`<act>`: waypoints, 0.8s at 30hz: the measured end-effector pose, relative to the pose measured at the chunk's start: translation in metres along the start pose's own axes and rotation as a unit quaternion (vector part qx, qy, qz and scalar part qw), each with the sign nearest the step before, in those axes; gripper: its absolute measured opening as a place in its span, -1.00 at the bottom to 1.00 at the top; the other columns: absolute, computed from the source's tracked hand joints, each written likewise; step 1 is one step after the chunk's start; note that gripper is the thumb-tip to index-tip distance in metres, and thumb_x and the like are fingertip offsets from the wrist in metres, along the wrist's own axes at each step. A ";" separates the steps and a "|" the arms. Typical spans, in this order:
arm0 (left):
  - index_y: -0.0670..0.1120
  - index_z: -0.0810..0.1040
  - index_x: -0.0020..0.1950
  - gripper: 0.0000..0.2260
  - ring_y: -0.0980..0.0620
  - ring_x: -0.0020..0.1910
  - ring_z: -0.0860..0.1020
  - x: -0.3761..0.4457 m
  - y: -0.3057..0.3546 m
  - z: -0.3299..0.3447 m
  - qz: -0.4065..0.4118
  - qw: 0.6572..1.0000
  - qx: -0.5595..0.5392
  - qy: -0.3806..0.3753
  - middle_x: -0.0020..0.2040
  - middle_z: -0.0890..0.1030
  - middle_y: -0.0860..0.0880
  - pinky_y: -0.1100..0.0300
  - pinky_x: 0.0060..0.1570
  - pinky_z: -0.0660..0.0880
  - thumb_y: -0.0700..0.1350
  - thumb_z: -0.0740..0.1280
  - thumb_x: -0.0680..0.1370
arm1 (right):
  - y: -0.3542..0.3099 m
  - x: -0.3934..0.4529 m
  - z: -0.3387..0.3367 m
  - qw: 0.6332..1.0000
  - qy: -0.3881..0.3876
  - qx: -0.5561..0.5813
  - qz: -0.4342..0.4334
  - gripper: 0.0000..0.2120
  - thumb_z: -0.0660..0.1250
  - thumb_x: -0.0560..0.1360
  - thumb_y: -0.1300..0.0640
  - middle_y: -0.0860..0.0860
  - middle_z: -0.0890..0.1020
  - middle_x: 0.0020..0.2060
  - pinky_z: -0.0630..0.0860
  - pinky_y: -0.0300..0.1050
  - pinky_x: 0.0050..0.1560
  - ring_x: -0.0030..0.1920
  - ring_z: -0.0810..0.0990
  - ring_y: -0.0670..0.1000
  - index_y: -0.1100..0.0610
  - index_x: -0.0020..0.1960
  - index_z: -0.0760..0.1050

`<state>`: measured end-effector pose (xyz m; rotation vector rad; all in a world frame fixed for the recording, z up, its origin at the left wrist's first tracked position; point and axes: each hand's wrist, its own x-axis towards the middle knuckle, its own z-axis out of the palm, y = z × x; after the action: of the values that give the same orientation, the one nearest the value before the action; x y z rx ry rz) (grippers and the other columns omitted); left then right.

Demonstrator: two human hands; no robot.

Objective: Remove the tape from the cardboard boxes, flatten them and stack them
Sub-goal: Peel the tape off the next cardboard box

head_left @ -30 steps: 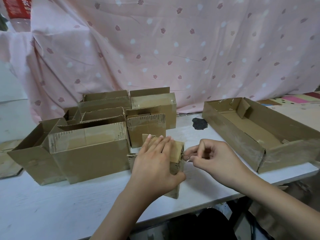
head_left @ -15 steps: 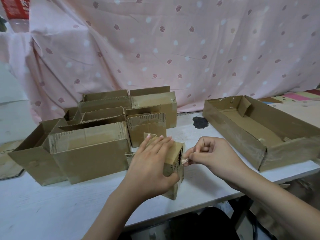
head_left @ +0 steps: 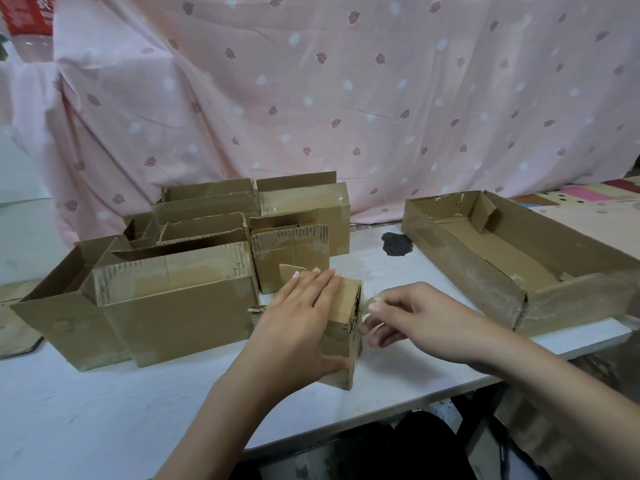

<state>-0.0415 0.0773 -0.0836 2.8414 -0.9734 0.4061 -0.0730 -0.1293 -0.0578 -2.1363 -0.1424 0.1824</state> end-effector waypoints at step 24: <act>-0.09 -0.19 0.62 0.02 0.05 0.60 -0.18 0.007 0.002 0.005 -0.040 0.999 0.026 0.007 0.63 -0.15 0.01 0.11 0.55 -0.24 0.35 0.34 0.46 | 0.012 0.007 0.034 0.949 0.036 0.307 0.070 -0.78 0.39 0.55 0.21 0.27 0.65 -0.20 0.67 0.13 0.02 -0.19 0.69 0.16 0.40 -0.12 0.60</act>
<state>-0.0364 0.0704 -0.0864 2.9083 -0.8561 0.4503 -0.0717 -0.1066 -0.0871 -1.5270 0.1019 0.2004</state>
